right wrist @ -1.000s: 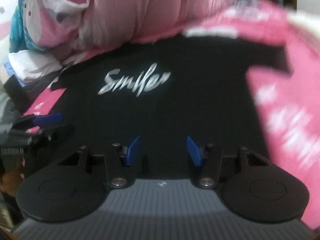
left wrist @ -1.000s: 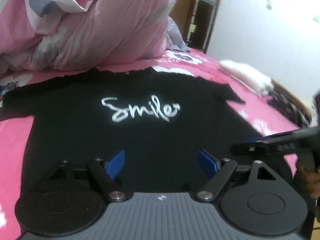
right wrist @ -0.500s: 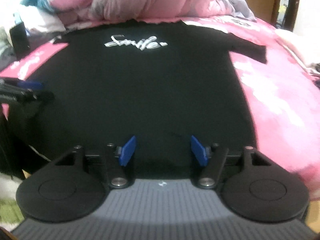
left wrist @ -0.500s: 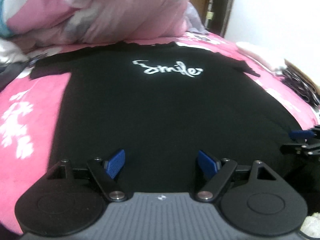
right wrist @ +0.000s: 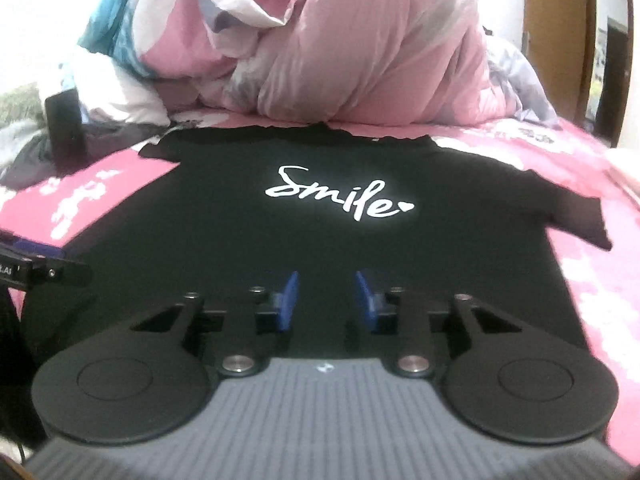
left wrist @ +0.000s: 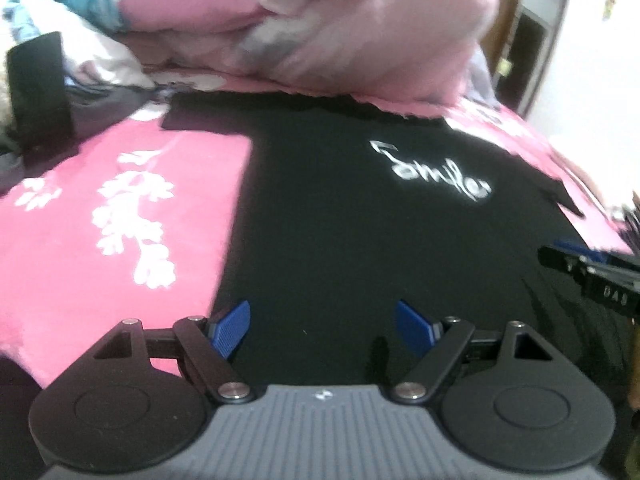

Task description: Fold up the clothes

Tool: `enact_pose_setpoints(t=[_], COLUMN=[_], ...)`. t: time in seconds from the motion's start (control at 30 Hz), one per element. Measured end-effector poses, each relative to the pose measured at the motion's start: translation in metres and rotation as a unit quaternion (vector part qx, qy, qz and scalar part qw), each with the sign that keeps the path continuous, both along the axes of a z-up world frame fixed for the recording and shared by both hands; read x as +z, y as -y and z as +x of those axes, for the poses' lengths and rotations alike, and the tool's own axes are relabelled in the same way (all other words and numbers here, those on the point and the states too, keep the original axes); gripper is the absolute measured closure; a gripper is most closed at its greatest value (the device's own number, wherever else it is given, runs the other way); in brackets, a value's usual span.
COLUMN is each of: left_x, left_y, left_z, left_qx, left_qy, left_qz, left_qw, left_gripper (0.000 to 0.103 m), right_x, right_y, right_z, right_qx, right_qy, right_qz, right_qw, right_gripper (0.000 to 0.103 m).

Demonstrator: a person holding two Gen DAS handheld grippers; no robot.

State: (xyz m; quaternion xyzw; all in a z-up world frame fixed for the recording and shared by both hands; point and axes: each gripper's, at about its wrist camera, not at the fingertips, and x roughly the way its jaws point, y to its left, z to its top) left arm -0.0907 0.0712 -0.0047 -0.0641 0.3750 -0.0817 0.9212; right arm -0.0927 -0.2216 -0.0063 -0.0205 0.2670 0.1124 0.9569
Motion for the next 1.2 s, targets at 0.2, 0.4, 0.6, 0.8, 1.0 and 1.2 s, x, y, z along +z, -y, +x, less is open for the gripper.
enact_pose_setpoints(t=[0.2, 0.4, 0.6, 0.8, 1.0, 1.2], left_x=[0.011, 0.004, -0.012, -0.019, -0.016, -0.016], left_y=[0.009, 0.025, 0.027, 0.014, 0.013, 0.015], left_z=[0.016, 0.024, 0.020, 0.009, 0.005, 0.000], left_qx=[-0.011, -0.042, -0.038, -0.012, 0.000, -0.001], left_qy=[0.048, 0.053, 0.040, 0.035, 0.028, 0.027], left_qz=[0.038, 0.037, 0.050, 0.052, 0.060, 0.086], left_qw=[0.9981, 0.9970, 0.9972, 0.9979, 0.9978, 0.9959], left_gripper=[0.022, 0.022, 0.022, 0.022, 0.023, 0.023], right_x=[-0.007, -0.027, -0.035, -0.024, -0.004, -0.023], right_y=[0.028, 0.043, 0.057, 0.077, 0.038, -0.004], right_z=[0.006, -0.006, -0.057, -0.104, -0.099, -0.098], right_qx=[-0.033, -0.051, -0.043, -0.048, 0.047, 0.119], right_qy=[0.001, -0.011, -0.019, -0.044, 0.018, 0.032], right_qz=[0.039, 0.010, -0.001, -0.013, -0.002, -0.023], right_qw=[0.999, 0.999, 0.999, 0.998, 0.999, 0.992], right_gripper=[0.080, 0.081, 0.081, 0.081, 0.081, 0.081])
